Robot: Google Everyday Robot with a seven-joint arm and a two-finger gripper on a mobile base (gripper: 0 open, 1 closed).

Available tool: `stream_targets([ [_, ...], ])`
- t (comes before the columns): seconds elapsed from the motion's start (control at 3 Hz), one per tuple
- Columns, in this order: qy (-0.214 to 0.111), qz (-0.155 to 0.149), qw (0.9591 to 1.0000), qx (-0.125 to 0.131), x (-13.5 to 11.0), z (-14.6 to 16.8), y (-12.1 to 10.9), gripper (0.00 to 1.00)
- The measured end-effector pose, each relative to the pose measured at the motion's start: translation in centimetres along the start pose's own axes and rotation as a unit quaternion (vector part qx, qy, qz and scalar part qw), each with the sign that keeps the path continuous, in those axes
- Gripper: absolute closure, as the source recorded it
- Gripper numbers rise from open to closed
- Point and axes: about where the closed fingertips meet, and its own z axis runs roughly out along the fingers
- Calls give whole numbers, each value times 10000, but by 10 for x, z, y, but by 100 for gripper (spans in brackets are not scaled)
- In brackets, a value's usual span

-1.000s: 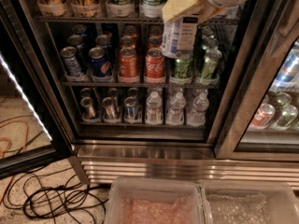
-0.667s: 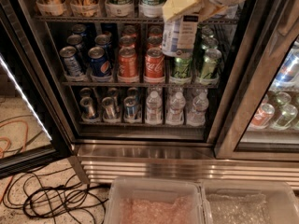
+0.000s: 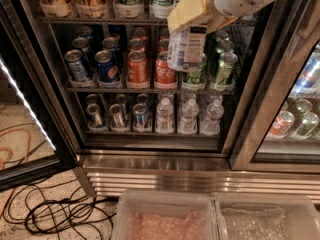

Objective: Pick blue plastic bottle from top shelf of fridge

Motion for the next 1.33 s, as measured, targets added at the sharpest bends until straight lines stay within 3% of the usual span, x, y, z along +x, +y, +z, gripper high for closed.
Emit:
stream_targets([
  [0.67, -18, 16, 10000, -39, 6, 0, 5, 100],
  [1.0, 219, 133, 9994, -212, 14, 9, 7, 100],
  [1.33, 621, 554, 9946, -621, 46, 43, 12, 100],
])
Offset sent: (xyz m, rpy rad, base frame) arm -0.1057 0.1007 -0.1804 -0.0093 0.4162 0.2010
